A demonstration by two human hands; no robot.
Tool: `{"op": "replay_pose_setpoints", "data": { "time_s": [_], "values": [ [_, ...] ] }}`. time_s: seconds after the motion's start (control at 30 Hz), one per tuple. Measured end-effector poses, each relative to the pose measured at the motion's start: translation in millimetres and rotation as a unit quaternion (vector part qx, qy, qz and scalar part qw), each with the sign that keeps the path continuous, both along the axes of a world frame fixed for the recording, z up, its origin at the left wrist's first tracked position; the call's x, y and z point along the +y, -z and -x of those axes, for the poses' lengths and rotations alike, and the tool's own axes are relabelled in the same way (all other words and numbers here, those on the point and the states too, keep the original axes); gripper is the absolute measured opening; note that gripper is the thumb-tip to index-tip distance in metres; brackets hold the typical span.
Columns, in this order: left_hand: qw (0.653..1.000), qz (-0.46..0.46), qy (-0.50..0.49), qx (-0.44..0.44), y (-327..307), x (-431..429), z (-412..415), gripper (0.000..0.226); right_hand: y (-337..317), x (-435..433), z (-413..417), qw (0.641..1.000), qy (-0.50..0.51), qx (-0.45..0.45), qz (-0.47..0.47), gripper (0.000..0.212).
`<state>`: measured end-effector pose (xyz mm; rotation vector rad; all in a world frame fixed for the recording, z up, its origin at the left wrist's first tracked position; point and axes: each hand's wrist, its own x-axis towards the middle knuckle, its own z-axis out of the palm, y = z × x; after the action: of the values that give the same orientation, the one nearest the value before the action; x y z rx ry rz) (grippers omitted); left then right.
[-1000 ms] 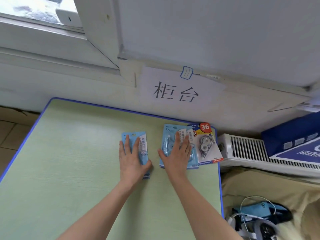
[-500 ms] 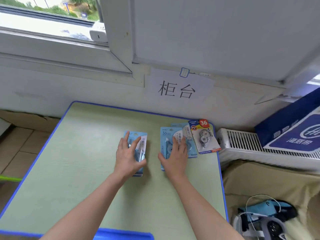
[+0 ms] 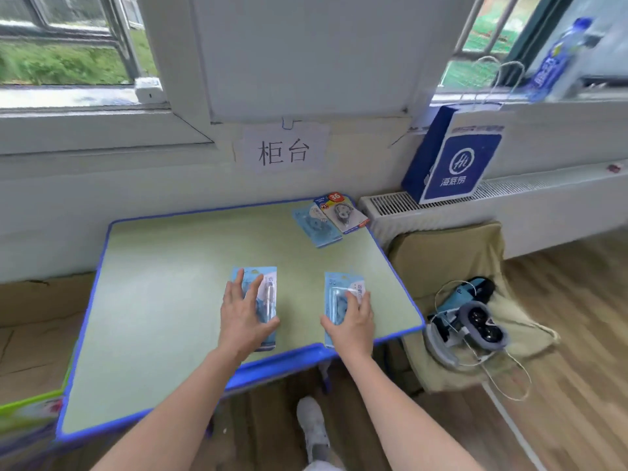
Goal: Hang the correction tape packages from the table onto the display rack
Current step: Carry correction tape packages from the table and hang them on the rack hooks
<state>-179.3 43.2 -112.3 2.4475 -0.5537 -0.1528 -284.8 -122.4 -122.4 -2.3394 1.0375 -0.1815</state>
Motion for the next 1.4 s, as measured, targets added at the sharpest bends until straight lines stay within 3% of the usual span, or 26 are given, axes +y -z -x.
{"op": "replay_pose_setpoints", "data": {
  "time_s": [0.27, 0.6, 0.83, 1.0, 1.4],
  "values": [
    [0.99, 0.0, 0.14, -0.006, -6.0, -5.2, 95.2, 0.081, -11.4, 25.8, 147.5, 0.986, 0.168, 0.006, 0.018, 0.074],
    [0.949, 0.0, 0.314, -0.016, -15.6, -72.4, 248.3, 0.085, -24.3, 30.7, 341.9, 0.929, 0.369, -0.033, 0.009, 0.075],
    [0.902, 0.022, 0.43, -0.022, -20.2, -100.1, 422.3, 0.084, -32.1, 58.2, 519.5, 0.857, 0.508, -0.085, 0.016, 0.071],
    [0.85, 0.062, 0.522, -0.041, -24.3, -109.1, 559.1, 0.081, -32.2, 81.3, 654.4, 0.822, 0.563, -0.075, 0.03, 0.072],
    [0.758, 0.146, 0.633, -0.051, -49.2, -170.3, 811.5, 0.081, -51.0, 73.9, 899.3, 0.727, 0.679, -0.064, 0.085, 0.072]
  ]
}}
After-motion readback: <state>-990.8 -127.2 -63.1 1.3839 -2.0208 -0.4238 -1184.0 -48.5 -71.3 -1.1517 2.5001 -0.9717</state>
